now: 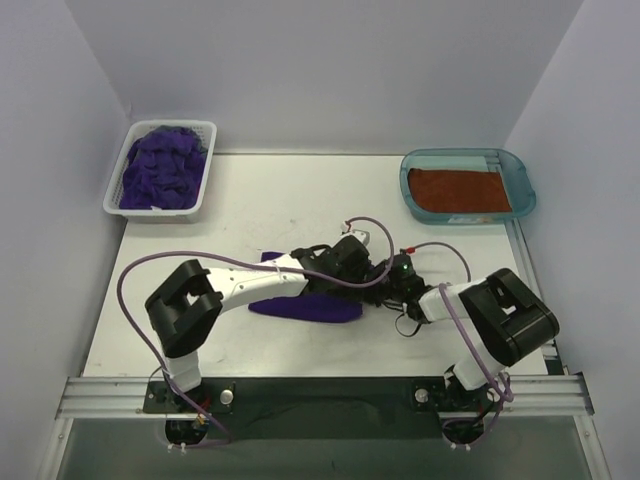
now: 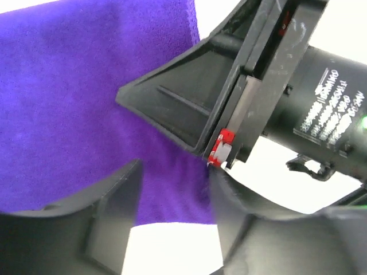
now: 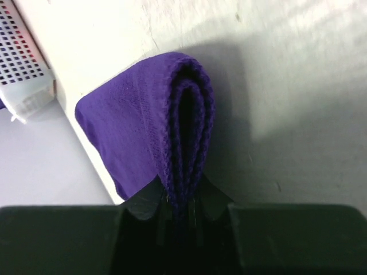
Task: Fold and stack the towels
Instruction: Neatly place the folded towel into the bin
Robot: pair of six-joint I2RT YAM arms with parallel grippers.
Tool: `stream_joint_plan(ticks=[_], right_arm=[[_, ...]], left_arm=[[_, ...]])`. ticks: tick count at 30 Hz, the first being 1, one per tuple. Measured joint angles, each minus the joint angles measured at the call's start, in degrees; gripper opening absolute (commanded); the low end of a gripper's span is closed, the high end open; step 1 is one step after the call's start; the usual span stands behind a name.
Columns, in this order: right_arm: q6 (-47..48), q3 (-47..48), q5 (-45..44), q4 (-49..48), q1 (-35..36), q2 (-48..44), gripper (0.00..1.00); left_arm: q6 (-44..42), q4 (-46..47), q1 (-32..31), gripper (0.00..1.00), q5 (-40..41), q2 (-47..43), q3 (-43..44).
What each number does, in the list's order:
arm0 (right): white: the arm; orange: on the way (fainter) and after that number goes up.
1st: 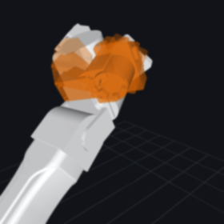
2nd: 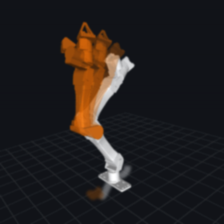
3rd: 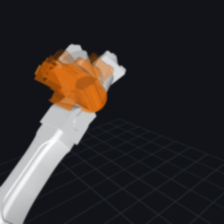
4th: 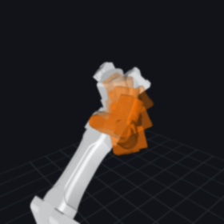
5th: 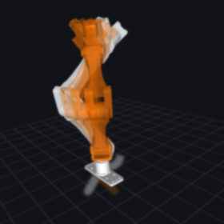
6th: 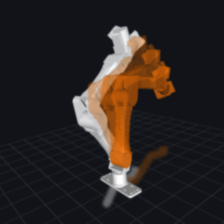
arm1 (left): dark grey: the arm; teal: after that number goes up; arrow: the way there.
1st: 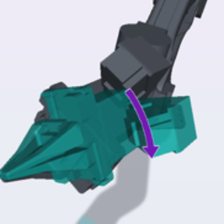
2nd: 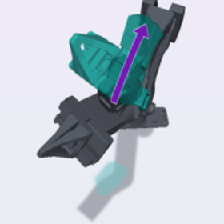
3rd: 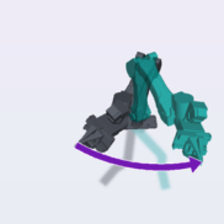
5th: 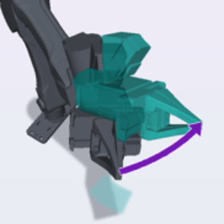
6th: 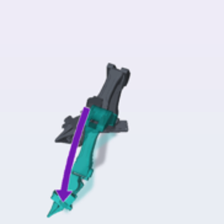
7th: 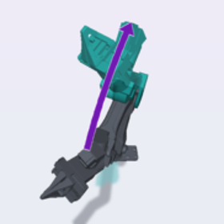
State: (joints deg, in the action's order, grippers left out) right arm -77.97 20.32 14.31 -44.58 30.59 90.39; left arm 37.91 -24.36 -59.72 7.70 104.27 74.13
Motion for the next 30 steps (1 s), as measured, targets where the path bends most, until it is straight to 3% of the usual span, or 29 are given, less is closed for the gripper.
stream_joint_plan(ticks=[2,6,12,20,25,30], right_arm=[[3.0,1.7,1.6,2.9,-1.8,-0.1,0.0],[10.4,5.8,4.4,10.2,-4.9,-0.1,0.0],[26.2,19.0,6.4,26.9,-10.4,1.7,0.0],[45.0,44.2,5.0,46.1,-15.4,7.3,0.0],[53.8,64.8,4.1,54.8,-20.7,16.6,0.0],[60.7,81.8,3.5,61.8,-25.4,25.4,0.0]], left_arm=[[0.4,1.4,0.8,0.81,-0.5,-1.2,-1.2],[0.5,3.3,2.8,0.97,-1.9,-7.0,-4.8],[-1.6,3.1,13.6,0.97,-5.0,-20.6,-11.0],[-12.5,-1.9,41.6,0.97,-9.5,-35.1,-17.6],[-17.2,-2.0,45.2,0.97,-6.4,-36.9,-22.8],[-19.1,-2.6,49.2,0.97,-6.6,-32.3,-24.8]])
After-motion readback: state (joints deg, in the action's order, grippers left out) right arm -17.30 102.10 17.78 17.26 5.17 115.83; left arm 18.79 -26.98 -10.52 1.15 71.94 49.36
